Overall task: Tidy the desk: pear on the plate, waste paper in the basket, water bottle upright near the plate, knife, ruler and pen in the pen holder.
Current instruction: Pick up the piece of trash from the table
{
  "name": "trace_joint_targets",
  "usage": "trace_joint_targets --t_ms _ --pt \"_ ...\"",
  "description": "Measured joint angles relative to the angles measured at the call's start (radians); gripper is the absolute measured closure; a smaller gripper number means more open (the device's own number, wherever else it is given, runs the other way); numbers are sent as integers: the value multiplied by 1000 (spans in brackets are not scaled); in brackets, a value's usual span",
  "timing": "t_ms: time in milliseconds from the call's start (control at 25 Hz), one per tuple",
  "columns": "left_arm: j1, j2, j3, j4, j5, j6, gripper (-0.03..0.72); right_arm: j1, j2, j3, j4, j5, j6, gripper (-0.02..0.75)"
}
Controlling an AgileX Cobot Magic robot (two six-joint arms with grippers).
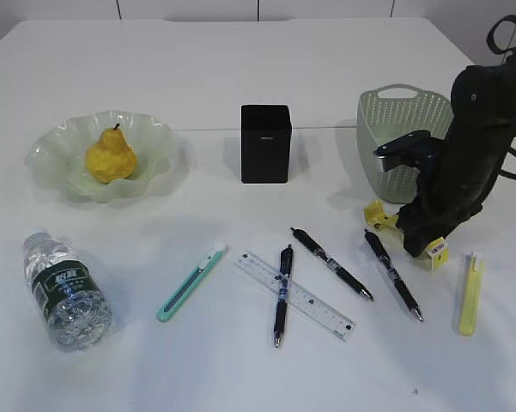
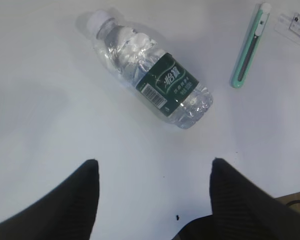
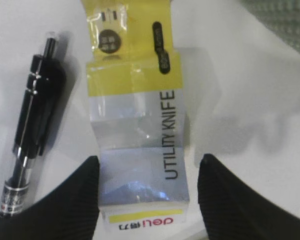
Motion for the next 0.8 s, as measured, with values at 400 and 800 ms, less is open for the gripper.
trace_joint_targets --t_ms 400,800 --pt "0 0 0 0 0 0 199 0 0 0 -9 1 6 542" --pt "0 0 0 0 -1 0 199 0 -7 0 -9 32 8 721"
